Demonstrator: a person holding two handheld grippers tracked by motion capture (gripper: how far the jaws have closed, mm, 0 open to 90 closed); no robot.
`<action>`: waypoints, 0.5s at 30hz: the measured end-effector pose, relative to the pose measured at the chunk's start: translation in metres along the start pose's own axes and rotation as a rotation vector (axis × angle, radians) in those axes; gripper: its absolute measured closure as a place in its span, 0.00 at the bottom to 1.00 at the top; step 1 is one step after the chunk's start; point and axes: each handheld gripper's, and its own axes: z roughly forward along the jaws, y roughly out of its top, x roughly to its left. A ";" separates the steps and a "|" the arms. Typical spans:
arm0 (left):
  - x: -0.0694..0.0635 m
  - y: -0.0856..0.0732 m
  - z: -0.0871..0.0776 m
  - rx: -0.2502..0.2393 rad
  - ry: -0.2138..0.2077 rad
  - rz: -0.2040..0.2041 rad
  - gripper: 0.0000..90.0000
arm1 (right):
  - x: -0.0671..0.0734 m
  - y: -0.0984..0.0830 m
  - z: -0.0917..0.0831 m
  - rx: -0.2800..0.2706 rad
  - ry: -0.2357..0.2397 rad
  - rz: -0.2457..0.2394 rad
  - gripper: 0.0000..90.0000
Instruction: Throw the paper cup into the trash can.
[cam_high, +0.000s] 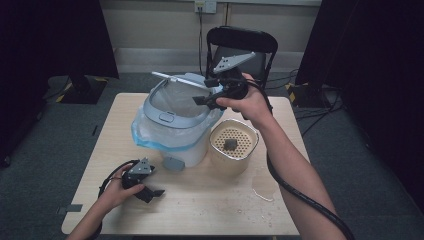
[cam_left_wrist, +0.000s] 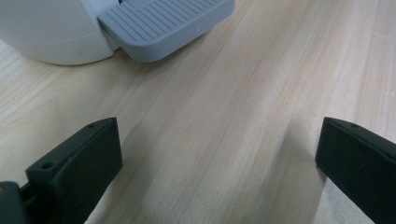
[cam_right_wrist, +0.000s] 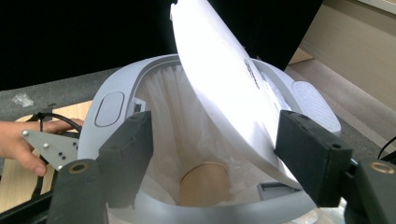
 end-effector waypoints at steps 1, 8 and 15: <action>0.000 0.000 0.000 0.000 0.000 0.000 0.00 | 0.001 -0.001 0.000 0.004 0.005 -0.003 0.30; 0.000 0.000 0.000 -0.001 0.005 -0.002 0.00 | 0.008 -0.002 -0.004 -0.026 0.032 -0.001 0.30; -0.001 0.000 0.000 0.000 0.006 -0.005 0.00 | 0.014 -0.006 -0.002 -0.013 0.063 -0.004 0.32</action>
